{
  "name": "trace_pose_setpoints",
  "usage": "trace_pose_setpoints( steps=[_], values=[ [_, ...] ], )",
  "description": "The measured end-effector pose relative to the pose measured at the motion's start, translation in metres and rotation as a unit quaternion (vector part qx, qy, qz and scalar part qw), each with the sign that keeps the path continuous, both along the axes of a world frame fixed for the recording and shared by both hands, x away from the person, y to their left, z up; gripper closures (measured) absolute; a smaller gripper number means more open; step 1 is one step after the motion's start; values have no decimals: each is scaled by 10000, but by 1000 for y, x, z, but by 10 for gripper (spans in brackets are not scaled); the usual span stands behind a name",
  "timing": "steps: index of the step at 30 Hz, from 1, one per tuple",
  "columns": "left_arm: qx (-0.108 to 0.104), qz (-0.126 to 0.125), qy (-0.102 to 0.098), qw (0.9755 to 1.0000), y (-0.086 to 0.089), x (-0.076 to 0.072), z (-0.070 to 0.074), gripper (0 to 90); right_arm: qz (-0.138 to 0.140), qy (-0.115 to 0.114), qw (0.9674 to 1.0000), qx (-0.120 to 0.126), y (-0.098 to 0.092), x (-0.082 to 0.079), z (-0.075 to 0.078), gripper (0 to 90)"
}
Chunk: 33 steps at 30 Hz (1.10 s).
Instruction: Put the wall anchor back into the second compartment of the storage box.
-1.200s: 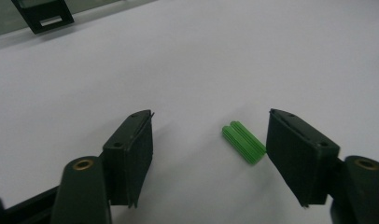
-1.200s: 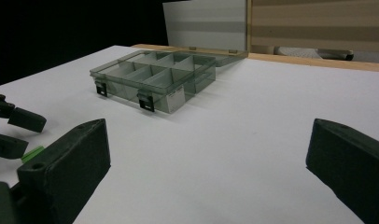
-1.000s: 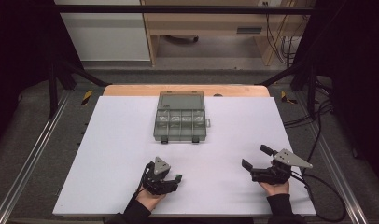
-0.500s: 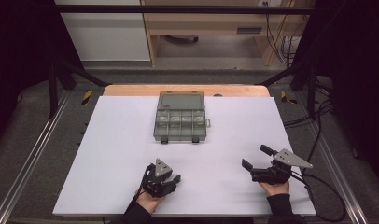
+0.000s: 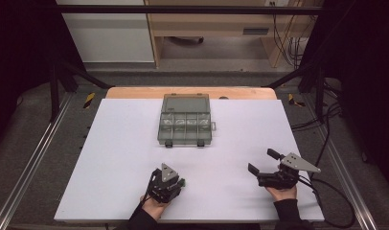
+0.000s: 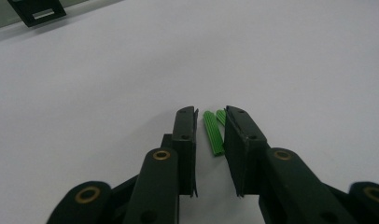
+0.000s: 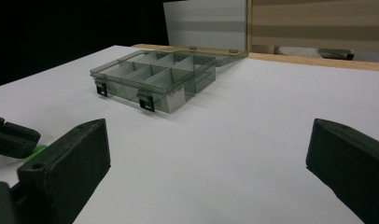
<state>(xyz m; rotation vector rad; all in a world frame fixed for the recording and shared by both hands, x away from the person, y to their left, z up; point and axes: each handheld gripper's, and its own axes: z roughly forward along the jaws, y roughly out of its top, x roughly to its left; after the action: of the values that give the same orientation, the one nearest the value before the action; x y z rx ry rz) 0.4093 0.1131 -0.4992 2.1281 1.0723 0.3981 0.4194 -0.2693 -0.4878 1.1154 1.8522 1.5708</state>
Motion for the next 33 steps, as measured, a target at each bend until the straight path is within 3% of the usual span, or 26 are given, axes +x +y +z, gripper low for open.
trace_pose_setpoints(
  steps=[13, 22, 33],
  values=[
    [53, -64, -22, 10000, 1, 2, 0, 833, 8, 12, 10000, 0, 0, 0, 0, 2],
    [-92, -117, -3, 9999, 5, 4, 1, 841, 10, 4, 10000, 13, 0, 0, 0, 2],
    [-277, -48, -165, 9995, 17, 7, 17, 842, 12, 3, 10000, 25, 1, 0, 0, 2]
  ],
)
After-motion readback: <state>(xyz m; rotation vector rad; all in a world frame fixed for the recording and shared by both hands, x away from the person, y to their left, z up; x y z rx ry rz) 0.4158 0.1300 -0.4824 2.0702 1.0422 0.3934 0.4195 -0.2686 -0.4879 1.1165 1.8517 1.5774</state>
